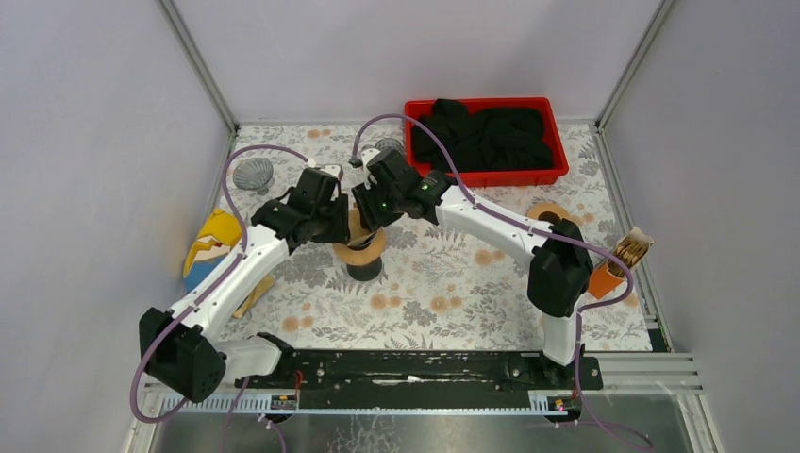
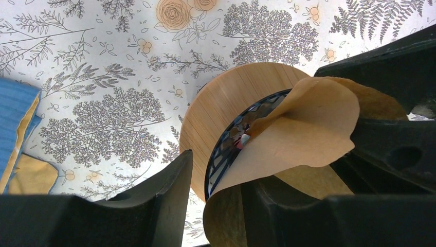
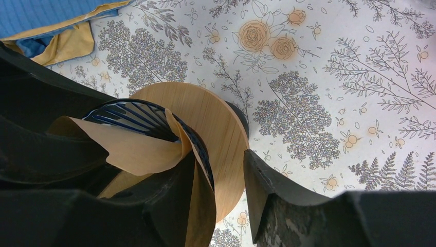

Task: Place the coffee filter in the dripper
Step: Place the coffee filter in the coffee dripper.

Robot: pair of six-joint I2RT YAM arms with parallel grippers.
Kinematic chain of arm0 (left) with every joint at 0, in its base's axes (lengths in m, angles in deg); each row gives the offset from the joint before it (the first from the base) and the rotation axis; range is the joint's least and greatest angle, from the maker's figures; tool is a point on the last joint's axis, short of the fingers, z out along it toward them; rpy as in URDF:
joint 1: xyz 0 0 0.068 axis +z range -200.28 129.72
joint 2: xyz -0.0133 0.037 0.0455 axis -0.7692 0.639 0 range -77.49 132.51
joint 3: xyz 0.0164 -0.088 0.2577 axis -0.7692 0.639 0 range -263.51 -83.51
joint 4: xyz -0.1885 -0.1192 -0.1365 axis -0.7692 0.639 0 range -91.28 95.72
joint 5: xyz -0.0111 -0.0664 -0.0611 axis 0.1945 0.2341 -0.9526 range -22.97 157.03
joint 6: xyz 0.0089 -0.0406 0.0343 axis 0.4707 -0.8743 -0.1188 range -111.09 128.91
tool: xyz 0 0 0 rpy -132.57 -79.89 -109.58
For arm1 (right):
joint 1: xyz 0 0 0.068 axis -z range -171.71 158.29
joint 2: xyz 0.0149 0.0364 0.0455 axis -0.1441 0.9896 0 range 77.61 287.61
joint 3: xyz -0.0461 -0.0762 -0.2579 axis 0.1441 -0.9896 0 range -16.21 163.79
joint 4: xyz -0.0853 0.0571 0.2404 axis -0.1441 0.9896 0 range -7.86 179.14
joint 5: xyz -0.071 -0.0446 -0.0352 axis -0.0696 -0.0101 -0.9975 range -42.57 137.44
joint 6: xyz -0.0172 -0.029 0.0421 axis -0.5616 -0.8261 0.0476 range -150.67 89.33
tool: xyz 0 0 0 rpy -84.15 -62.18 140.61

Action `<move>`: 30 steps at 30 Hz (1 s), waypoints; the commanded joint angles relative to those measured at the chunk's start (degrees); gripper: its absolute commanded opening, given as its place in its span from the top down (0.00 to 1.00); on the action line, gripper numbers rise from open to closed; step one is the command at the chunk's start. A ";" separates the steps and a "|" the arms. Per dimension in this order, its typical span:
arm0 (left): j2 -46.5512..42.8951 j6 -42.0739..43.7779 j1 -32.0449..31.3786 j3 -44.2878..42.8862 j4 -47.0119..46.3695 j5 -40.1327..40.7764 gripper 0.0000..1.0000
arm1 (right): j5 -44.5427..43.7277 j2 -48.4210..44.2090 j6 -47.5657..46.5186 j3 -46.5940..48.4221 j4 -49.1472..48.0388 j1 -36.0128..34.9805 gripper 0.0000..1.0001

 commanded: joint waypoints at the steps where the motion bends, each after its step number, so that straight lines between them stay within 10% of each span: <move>1: -1.11 0.90 0.38 0.33 -2.22 -1.02 0.55 | -1.65 0.39 -0.83 1.91 -0.69 0.45 0.54; 30: 2.60 3.30 1.27 -3.24 -5.27 0.99 0.58 | 3.01 -4.33 -0.49 -1.20 -1.47 0.38 0.27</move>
